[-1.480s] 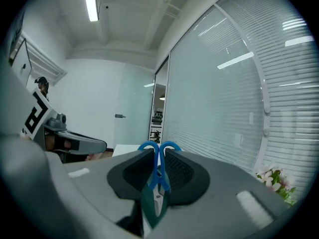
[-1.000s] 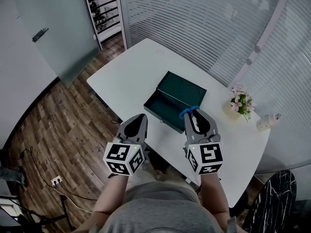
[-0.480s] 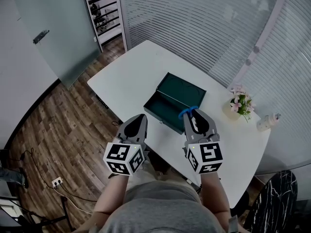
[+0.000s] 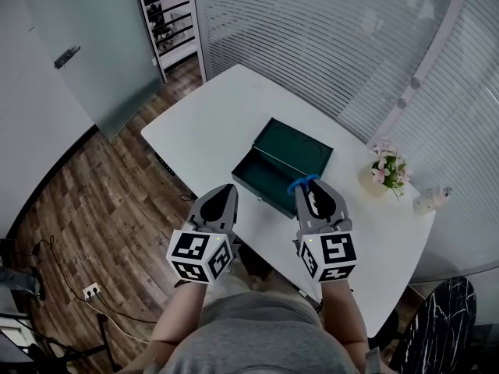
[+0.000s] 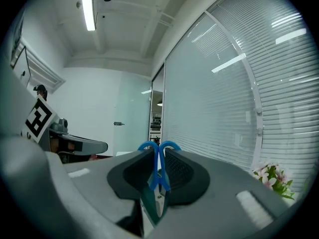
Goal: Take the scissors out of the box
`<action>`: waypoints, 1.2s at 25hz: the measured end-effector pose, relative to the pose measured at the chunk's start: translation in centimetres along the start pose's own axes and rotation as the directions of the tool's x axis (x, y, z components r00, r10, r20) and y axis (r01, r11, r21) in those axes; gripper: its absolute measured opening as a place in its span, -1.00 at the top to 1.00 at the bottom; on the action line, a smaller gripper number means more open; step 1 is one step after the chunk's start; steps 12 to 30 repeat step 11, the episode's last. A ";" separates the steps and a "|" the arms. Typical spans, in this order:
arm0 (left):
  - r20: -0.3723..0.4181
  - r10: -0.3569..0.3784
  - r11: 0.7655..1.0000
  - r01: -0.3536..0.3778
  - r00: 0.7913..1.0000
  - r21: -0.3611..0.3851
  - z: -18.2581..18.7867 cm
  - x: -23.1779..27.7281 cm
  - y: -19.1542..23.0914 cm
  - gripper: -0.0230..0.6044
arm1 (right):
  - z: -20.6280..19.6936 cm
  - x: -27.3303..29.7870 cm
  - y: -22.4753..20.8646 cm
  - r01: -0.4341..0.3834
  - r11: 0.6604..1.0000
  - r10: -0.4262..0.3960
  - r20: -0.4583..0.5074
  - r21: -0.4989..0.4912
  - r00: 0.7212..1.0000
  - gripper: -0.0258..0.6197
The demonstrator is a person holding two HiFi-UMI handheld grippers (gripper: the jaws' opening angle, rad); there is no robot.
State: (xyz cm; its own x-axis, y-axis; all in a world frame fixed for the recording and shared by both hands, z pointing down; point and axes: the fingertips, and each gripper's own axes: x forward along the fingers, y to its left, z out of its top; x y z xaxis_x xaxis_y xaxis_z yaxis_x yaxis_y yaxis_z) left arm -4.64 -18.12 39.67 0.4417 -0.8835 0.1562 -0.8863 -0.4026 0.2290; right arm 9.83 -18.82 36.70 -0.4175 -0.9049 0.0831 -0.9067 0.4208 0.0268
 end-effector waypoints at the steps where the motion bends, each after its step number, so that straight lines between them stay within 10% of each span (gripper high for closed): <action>1: 0.001 0.000 1.000 0.000 1.000 0.000 0.0 0.1 0.0 0.91 | 0.0 0.1 -0.1 -0.001 1.000 0.001 0.000 -0.001 1.000 0.67; 30: 0.002 -0.001 1.000 0.001 1.000 -0.002 0.1 0.6 0.3 0.91 | 0.1 0.7 -0.2 -0.002 1.000 0.002 0.006 -0.006 1.000 0.67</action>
